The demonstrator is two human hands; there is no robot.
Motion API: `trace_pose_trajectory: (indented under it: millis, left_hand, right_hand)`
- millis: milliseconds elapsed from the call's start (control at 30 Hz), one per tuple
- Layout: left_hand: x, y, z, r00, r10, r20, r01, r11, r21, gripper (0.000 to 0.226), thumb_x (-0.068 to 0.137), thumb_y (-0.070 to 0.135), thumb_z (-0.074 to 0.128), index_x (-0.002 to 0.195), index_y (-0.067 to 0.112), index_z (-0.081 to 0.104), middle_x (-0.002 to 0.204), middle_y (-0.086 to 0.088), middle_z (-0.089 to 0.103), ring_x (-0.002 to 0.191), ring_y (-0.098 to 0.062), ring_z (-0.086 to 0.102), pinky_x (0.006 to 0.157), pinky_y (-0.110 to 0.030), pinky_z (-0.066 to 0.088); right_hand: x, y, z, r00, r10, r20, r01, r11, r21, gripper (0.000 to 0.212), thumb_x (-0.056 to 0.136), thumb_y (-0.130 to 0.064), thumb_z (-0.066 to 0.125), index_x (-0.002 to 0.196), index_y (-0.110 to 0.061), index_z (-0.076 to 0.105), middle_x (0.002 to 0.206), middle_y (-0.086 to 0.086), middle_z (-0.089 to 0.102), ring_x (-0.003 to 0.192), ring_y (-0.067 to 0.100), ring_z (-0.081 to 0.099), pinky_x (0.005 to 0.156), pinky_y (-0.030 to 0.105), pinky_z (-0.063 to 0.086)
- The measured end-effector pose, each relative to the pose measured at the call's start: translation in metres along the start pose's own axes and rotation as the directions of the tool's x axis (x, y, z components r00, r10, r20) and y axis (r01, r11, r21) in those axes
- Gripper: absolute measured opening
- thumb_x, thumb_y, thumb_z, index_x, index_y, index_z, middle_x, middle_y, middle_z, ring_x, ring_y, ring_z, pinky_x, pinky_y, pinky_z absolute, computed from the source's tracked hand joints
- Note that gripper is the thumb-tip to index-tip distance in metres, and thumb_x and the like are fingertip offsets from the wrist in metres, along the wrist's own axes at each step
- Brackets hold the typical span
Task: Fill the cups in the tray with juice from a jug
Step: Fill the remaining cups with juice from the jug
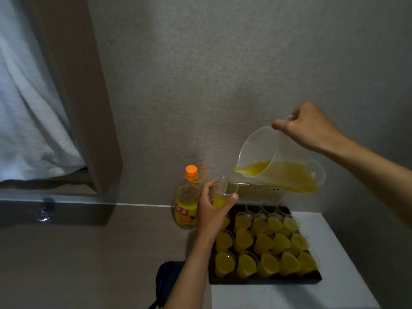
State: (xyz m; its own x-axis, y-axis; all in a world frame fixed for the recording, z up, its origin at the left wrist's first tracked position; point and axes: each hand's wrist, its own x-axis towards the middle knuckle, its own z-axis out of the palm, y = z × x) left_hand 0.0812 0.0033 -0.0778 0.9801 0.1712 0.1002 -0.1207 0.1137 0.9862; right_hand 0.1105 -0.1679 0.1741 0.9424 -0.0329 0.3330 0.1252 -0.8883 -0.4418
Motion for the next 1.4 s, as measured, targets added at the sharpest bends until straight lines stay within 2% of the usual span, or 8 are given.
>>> trace_pose_trajectory:
  millis: [267,433,767,833,933,1033,1400]
  left_hand:
    - [0.0024,-0.0003,0.0014,1.000,0.012,-0.011,-0.012,1.000,0.006,0.055,0.079,0.029,0.087,0.126,0.037,0.058,0.122,0.018,0.063,0.111,0.009,0.055,0.092,-0.020,0.047]
    - [0.0001,0.0005,0.0031,1.000,0.010,0.009,-0.010,1.000,0.004,0.056,0.080,0.031,0.086,0.128,0.035,0.058,0.123,0.019,0.061,0.109,0.014,0.053,0.089,-0.016,0.045]
    - [0.0010,0.0002,0.0065,0.999,0.035,0.006,-0.035,0.999,-0.012,0.055,0.080,0.028,0.086,0.127,0.033,0.059,0.126,0.013,0.061,0.112,0.011,0.053,0.087,-0.007,0.043]
    - [0.0019,0.0003,0.0071,0.999,0.038,0.001,-0.038,0.999,-0.012,0.055,0.080,0.028,0.087,0.127,0.033,0.059,0.124,0.013,0.061,0.112,0.011,0.053,0.086,-0.005,0.043]
    - [0.0032,-0.0011,0.0086,0.999,0.039,-0.007,-0.039,0.999,-0.011,0.055,0.080,0.029,0.087,0.127,0.035,0.059,0.122,0.014,0.063,0.113,0.007,0.055,0.090,-0.012,0.044]
    - [0.0049,-0.0030,0.0098,0.999,0.044,-0.015,-0.044,0.999,-0.008,0.056,0.079,0.030,0.088,0.127,0.035,0.059,0.123,0.013,0.063,0.114,0.004,0.055,0.092,-0.015,0.044]
    - [0.0057,-0.0025,0.0105,0.998,0.061,-0.013,-0.061,0.998,-0.003,0.055,0.080,0.028,0.087,0.126,0.035,0.059,0.125,0.013,0.062,0.115,0.006,0.054,0.087,-0.004,0.042]
  right_hand:
    - [-0.0004,-0.0029,-0.0054,1.000,0.004,-0.008,-0.004,1.000,-0.015,0.048,0.088,-0.031,0.069,0.050,-0.017,0.043,0.034,-0.008,0.031,0.043,0.017,0.031,0.051,0.032,0.028]
    - [0.0001,-0.0022,-0.0056,1.000,-0.003,-0.004,0.003,1.000,-0.024,0.047,0.088,-0.032,0.069,0.051,-0.018,0.044,0.035,-0.008,0.031,0.044,0.019,0.032,0.051,0.032,0.028]
    - [0.0032,-0.0005,-0.0043,1.000,-0.022,-0.003,0.022,1.000,-0.022,0.042,0.089,-0.032,0.070,0.055,-0.015,0.051,0.046,-0.001,0.038,0.047,0.020,0.035,0.052,0.032,0.030]
    - [0.0035,-0.0007,-0.0045,1.000,-0.018,0.000,0.018,1.000,-0.021,0.043,0.089,-0.032,0.069,0.054,-0.016,0.049,0.043,-0.005,0.036,0.045,0.019,0.033,0.051,0.031,0.029]
    - [0.0042,-0.0006,-0.0041,1.000,-0.001,0.011,0.001,1.000,-0.018,0.048,0.090,-0.032,0.068,0.052,-0.018,0.043,0.035,-0.009,0.031,0.037,0.011,0.026,0.049,0.030,0.027]
    - [0.0049,0.0001,-0.0039,1.000,0.000,0.011,0.001,1.000,-0.022,0.048,0.090,-0.031,0.069,0.051,-0.017,0.043,0.033,-0.009,0.031,0.032,0.010,0.027,0.048,0.029,0.027]
    - [0.0065,0.0029,-0.0020,1.000,-0.008,0.026,0.008,1.000,-0.013,0.047,0.090,-0.032,0.069,0.052,-0.018,0.045,0.035,-0.009,0.030,0.041,0.014,0.028,0.048,0.028,0.026]
